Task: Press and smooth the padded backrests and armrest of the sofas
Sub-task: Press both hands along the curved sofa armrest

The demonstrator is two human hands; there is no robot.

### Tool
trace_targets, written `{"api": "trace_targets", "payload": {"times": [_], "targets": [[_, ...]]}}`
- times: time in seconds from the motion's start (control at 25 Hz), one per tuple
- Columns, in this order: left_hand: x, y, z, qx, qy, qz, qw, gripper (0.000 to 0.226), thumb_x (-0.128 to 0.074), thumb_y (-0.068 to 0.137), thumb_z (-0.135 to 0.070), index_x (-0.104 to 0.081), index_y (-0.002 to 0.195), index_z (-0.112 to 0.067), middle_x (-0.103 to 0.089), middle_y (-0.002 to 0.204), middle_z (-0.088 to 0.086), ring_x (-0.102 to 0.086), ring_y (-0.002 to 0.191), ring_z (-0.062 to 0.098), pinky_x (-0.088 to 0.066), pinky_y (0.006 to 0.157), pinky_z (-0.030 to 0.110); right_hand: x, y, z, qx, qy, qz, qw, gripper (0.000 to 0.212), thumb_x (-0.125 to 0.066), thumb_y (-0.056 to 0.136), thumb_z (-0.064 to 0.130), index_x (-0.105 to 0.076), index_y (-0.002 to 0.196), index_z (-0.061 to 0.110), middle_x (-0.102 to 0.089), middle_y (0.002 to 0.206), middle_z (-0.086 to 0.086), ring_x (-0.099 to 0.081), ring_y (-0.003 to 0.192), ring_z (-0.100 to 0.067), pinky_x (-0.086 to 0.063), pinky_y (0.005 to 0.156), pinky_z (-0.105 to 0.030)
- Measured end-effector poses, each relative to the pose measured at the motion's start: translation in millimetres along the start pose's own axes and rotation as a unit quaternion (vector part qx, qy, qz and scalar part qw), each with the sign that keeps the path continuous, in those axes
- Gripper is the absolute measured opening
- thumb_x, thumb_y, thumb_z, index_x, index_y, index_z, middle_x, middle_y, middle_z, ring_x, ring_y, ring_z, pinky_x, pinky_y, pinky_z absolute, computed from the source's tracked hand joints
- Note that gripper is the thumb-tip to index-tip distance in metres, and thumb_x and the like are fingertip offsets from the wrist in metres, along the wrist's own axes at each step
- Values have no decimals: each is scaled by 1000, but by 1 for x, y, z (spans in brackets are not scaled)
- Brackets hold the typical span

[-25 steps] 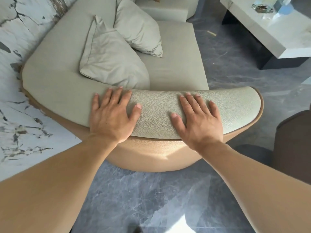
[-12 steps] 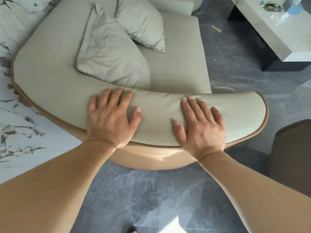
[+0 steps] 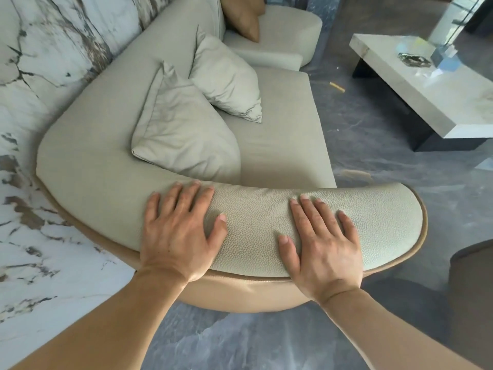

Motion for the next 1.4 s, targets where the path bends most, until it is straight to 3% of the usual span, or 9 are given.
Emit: {"api": "trace_targets", "payload": {"times": [1.4], "targets": [[-25, 138, -1, -2, -25, -44, 999, 60, -29, 85, -50, -56, 131, -22, -56, 139, 3, -43, 134, 28, -23, 114, 55, -52, 130, -20, 2, -1, -10, 1000, 65, -28, 91, 52, -52, 138, 14, -54, 140, -6, -46, 133, -26, -33, 108, -55]]}}
Point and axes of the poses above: each hand's wrist, its own y-axis towards the middle knuckle, its own x-axis out of the back of the hand, z = x × y, the point moved 7 cm from there along y, towards the middle knuckle
